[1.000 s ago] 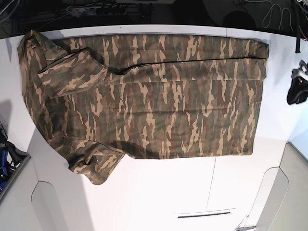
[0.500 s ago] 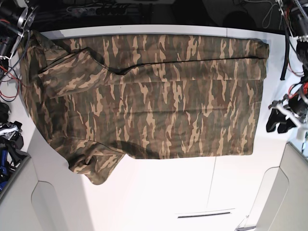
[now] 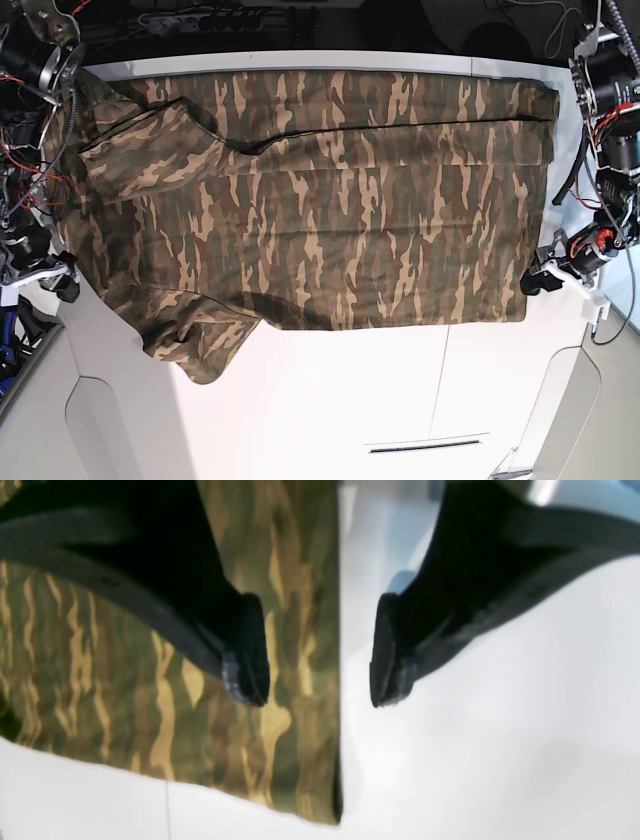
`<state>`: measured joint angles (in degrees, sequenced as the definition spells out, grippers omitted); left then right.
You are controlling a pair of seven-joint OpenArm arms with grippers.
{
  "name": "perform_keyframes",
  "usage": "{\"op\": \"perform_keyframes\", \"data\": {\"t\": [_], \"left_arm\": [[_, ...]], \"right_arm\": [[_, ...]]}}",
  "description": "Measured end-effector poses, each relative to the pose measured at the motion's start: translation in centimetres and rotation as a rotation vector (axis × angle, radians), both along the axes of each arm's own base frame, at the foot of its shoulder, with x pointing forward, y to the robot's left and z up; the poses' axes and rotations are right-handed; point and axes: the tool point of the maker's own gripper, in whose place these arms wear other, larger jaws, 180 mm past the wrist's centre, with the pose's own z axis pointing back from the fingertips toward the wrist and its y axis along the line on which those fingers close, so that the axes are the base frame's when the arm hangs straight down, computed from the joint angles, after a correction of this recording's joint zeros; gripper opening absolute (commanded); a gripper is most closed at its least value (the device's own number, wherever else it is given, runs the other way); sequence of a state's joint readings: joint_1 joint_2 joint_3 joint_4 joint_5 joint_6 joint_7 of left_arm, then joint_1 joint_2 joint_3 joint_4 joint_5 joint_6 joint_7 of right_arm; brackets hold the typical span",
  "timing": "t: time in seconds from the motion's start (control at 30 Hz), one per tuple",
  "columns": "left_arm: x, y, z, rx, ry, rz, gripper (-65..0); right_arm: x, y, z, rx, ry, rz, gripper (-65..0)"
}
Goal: Fold the T-shirt properly
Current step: 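Move both grippers to the hem corners of the shirt and grasp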
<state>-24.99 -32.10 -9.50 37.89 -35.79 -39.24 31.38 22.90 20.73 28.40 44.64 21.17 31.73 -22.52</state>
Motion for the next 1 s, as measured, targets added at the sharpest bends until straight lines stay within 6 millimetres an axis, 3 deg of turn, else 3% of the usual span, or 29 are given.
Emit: {"op": "perform_keyframes", "data": {"t": [0.2, 0.33, 0.53, 0.77, 0.87, 1.0], "left_arm": [[0.6, -1.8, -0.4, -0.031, -0.008, -0.011, -30.0], [0.9, -3.4, -0.8, -0.064, -0.008, -0.023, -30.0], [0.9, -3.5, -0.8, -0.063, -0.007, -0.028, -30.0], [0.7, -3.5, -1.0, -0.06, 0.006, -0.033, -30.0], [0.7, -3.6, -1.0, -0.06, 0.008, -0.034, -30.0], [0.7, -3.6, -1.0, -0.063, 0.006, -0.033, -30.0]], "right_arm": [[0.1, 3.0, -1.3, 0.047, 0.012, 0.025, -38.5], [0.1, 3.4, -1.4, 0.054, 0.011, 0.028, -38.5], [0.1, 2.9, -1.3, 0.034, 0.011, 0.024, -38.5], [-0.2, -1.8, -0.3, -0.058, 0.012, -0.072, -38.5], [-0.3, -1.7, -0.6, -0.053, 0.018, -0.073, -38.5], [-0.5, 0.0, -1.9, -0.028, 0.034, -0.028, -38.5]]}}
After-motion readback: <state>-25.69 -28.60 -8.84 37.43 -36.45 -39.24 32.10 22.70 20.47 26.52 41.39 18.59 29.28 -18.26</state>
